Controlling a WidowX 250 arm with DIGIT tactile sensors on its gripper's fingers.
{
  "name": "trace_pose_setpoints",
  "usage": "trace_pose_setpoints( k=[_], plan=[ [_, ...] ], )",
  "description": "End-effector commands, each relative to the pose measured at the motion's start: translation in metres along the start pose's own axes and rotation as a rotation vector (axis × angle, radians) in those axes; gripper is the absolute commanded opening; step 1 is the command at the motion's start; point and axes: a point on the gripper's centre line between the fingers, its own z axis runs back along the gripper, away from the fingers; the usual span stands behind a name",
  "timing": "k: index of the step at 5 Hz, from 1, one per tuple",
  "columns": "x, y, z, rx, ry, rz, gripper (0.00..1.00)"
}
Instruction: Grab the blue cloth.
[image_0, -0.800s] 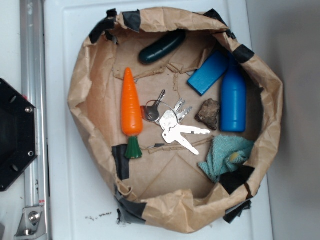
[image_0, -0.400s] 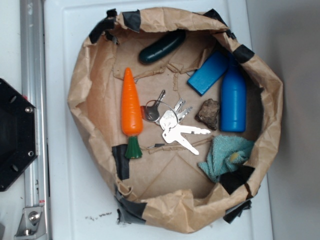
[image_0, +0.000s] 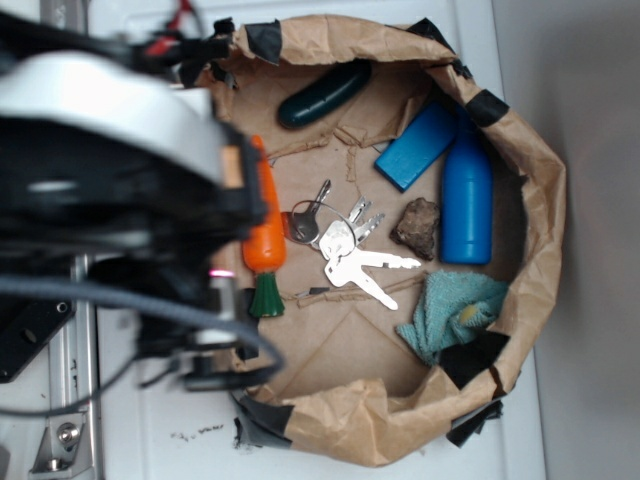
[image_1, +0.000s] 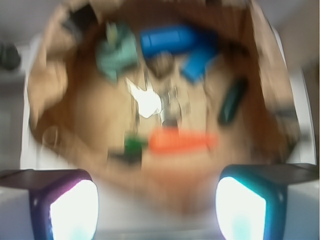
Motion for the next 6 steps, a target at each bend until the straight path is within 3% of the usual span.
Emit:
trace_pose_setpoints(
  k=[1,2,3,4,6],
  plan=[
    [0.058,-0.009,-0.064,0.009,-0.036,-0.127,1.0],
    [0.067,-0.024,-0.099,0.025,-0.011,-0.184,1.0],
    [0.072,-0.039,-0.117,-0.091,-0.047,-0.2,1.0],
    [0.075,-0.054,-0.128,-0.125,-0.077,-0.217,1.0],
    [0.083,-0.059,-0.174,-0.137,-0.123,-0.26,1.0]
  ],
)
